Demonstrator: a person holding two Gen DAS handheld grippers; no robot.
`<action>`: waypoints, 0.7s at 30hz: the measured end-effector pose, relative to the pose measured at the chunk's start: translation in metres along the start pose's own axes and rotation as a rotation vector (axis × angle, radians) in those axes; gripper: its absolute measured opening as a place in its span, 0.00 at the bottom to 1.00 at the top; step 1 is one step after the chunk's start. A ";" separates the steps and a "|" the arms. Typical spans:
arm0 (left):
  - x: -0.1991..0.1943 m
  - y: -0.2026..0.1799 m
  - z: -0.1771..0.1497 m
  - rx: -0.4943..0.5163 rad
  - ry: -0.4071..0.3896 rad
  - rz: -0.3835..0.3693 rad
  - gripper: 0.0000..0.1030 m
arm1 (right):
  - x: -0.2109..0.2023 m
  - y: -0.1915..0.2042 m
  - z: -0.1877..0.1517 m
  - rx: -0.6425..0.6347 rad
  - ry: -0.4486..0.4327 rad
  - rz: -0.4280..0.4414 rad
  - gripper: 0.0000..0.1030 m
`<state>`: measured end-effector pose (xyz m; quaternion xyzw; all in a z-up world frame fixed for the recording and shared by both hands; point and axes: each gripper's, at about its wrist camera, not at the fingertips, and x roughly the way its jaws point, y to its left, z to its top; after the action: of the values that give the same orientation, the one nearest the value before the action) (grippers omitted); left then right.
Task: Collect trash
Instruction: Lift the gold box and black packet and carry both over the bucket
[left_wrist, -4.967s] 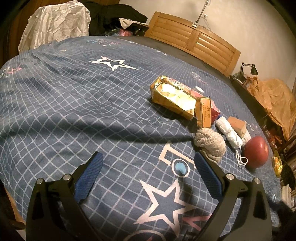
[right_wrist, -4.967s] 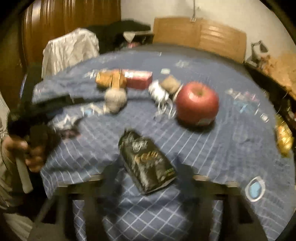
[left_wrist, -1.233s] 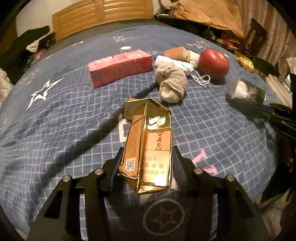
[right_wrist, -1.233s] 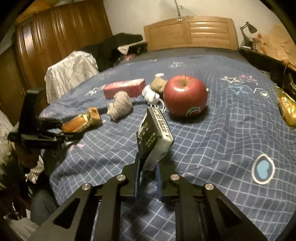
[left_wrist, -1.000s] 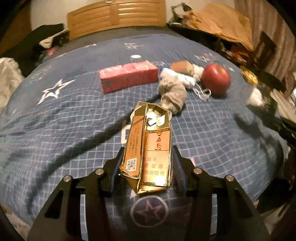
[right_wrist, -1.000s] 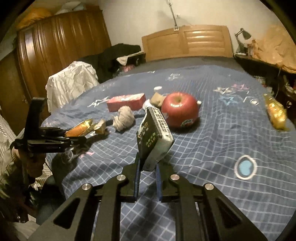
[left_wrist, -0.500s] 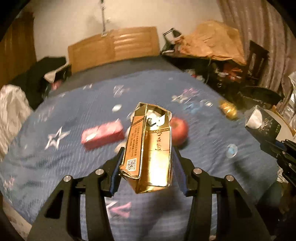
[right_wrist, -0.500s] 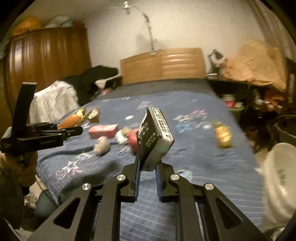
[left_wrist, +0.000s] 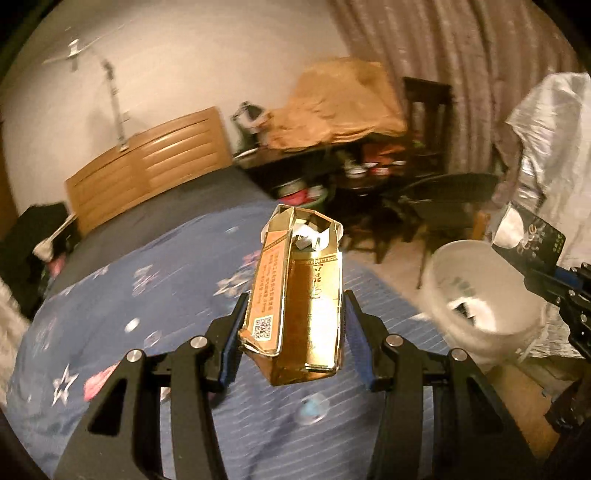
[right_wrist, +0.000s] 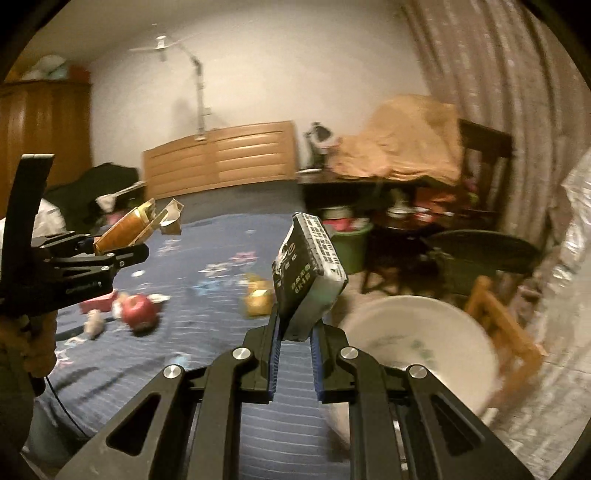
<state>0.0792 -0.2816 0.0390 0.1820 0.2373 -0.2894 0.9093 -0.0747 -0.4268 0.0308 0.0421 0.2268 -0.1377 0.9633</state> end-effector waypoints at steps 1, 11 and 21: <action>0.007 -0.017 0.008 0.022 -0.004 -0.021 0.46 | -0.002 -0.012 0.000 0.006 0.001 -0.018 0.15; 0.058 -0.121 0.035 0.134 0.001 -0.152 0.46 | -0.009 -0.126 -0.008 0.059 0.044 -0.188 0.15; 0.098 -0.178 0.036 0.181 0.038 -0.228 0.46 | 0.022 -0.170 -0.018 0.067 0.100 -0.243 0.15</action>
<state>0.0525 -0.4780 -0.0181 0.2407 0.2464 -0.4076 0.8457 -0.1119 -0.5924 0.0015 0.0535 0.2733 -0.2584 0.9250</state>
